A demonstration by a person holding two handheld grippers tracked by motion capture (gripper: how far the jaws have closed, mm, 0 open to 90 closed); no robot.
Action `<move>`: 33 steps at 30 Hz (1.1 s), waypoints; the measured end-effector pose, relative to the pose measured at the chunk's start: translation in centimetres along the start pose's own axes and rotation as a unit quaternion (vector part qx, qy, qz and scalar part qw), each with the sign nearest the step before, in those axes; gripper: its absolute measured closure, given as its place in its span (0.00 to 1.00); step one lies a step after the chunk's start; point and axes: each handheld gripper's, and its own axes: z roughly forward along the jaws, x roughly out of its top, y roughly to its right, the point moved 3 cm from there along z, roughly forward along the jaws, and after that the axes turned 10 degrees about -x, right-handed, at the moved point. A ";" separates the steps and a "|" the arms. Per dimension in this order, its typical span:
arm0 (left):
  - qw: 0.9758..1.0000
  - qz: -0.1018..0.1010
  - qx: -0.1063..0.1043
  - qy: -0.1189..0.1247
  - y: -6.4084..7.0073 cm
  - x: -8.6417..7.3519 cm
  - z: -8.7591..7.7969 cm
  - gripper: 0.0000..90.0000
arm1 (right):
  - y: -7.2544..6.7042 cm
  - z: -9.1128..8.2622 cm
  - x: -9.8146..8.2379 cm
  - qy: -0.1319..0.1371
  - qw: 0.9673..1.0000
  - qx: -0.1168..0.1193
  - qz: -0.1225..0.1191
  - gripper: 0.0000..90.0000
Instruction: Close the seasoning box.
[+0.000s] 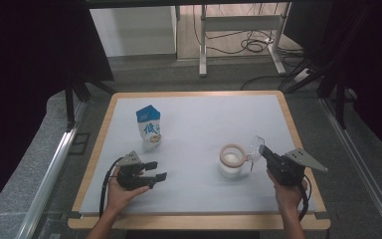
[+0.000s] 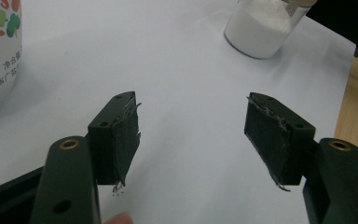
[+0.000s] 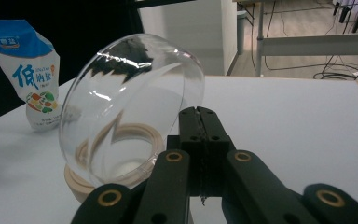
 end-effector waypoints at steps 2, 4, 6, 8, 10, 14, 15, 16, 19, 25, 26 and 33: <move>1.000 -0.001 0.000 -0.001 0.0 0.0 0.0 0.39 | -0.1 -0.1 0.0 0.002 1.000 0.000 0.000 1.00; 1.000 -0.002 -0.001 0.000 0.0 0.0 0.0 0.39 | -0.3 -0.1 0.1 0.004 1.000 -0.001 -0.004 1.00; 1.000 -0.002 -0.001 0.000 0.0 0.0 0.0 0.39 | -0.4 -0.1 0.2 0.004 1.000 0.001 -0.004 1.00; 1.000 -0.002 -0.001 0.000 0.0 0.0 0.0 0.39 | -0.6 -0.1 0.3 0.005 1.000 0.002 -0.006 1.00; 1.000 -0.003 -0.001 0.000 0.0 0.0 0.0 0.39 | -0.7 0.0 0.3 0.005 1.000 0.006 -0.007 1.00; 1.000 -0.005 -0.003 -0.001 -0.1 0.0 0.1 0.39 | -1.4 0.6 0.5 0.002 1.000 0.012 -0.009 1.00; 1.000 -0.005 -0.004 -0.002 -0.1 -0.1 0.2 0.39 | -1.8 0.8 0.5 -0.002 1.000 0.014 -0.011 1.00; 1.000 -0.005 -0.004 -0.004 -0.1 -0.1 0.2 0.39 | -2.2 1.1 0.5 -0.004 1.000 0.019 -0.013 1.00; 1.000 -0.005 -0.004 -0.006 -0.1 -0.1 0.3 0.39 | -3.4 2.0 0.1 -0.017 0.999 0.033 -0.024 1.00; 1.000 -0.005 -0.004 -0.004 -0.1 -0.1 0.2 0.39 | -5.2 2.9 -0.3 -0.030 0.997 0.050 -0.049 1.00; 1.000 -0.005 -0.004 -0.004 -0.1 -0.1 0.2 0.39 | -5.3 2.9 -0.3 -0.031 0.997 0.051 -0.050 1.00; 1.000 -0.004 -0.003 -0.005 -0.1 -0.1 0.2 0.39 | -5.4 2.8 -0.3 -0.032 0.996 0.059 -0.053 1.00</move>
